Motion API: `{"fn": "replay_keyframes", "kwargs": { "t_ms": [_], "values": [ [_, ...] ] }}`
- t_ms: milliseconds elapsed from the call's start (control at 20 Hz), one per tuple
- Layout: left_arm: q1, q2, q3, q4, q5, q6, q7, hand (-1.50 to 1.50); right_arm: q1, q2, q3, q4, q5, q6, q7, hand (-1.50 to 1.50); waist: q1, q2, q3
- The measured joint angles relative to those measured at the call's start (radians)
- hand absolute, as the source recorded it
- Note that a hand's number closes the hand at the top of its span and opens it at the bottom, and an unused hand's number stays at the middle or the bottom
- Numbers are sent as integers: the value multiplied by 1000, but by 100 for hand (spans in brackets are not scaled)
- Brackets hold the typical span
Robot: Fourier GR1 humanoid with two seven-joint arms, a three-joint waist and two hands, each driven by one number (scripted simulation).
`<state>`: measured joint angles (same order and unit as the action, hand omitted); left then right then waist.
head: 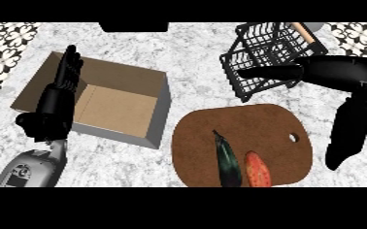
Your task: Pick the eggplant from the cutting board and place it in the tiered basket
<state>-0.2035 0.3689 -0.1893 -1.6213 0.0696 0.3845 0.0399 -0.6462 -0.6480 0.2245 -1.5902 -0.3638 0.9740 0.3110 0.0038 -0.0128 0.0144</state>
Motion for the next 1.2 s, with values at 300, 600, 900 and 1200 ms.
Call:
{"fn": "replay_keyframes", "kwargs": {
  "t_ms": [300,600,900,1200],
  "values": [
    [3,-19,9,0,-26,-3,4,0,-1,27,51,-49,48,-8,39,-150,1,-1,1],
    [6,-32,19,-5,-39,-20,5,0,7,26,117,-89,71,-6,105,-150,-2,-1,0],
    [8,-49,34,4,-52,-32,-6,0,25,3,144,-120,99,4,135,-150,-3,-1,2],
    [5,-61,49,6,-52,-57,-1,0,48,5,158,-155,193,9,118,-150,-1,0,2]
  ]
}}
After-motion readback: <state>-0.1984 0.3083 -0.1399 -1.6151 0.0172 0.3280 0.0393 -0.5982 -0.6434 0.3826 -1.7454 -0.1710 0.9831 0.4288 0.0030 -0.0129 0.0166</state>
